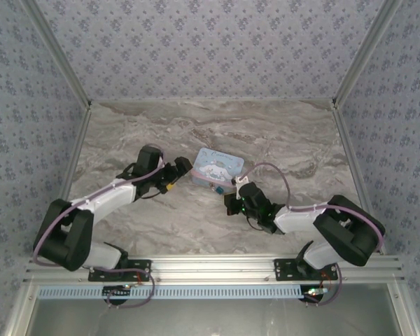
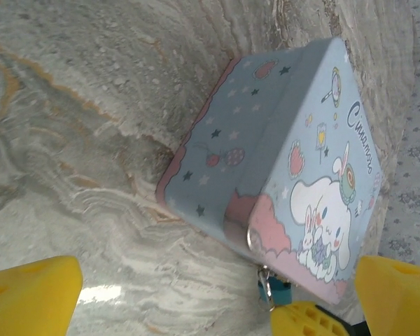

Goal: Unlock a padlock with a key

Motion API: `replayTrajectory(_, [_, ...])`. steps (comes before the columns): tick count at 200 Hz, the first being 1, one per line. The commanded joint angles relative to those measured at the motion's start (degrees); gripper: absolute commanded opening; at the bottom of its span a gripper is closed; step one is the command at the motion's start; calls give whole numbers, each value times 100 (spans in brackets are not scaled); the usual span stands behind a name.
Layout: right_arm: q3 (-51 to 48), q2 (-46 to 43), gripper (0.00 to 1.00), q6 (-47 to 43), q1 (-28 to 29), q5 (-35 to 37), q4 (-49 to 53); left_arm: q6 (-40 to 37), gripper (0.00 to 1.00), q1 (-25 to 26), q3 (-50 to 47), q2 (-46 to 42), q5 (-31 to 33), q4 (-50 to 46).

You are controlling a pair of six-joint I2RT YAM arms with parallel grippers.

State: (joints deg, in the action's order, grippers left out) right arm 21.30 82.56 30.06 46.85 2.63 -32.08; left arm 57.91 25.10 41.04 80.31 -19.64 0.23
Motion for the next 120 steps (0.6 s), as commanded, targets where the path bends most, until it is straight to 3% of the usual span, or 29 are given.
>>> replayTrajectory(1, [-116,162,0,539,-91,-253,-427,-326,99,-54,388,276,-335,205])
replayTrajectory(120, [25,850,0,1435,-505,-788,-371,-575,89,47,857,1721,-857,439])
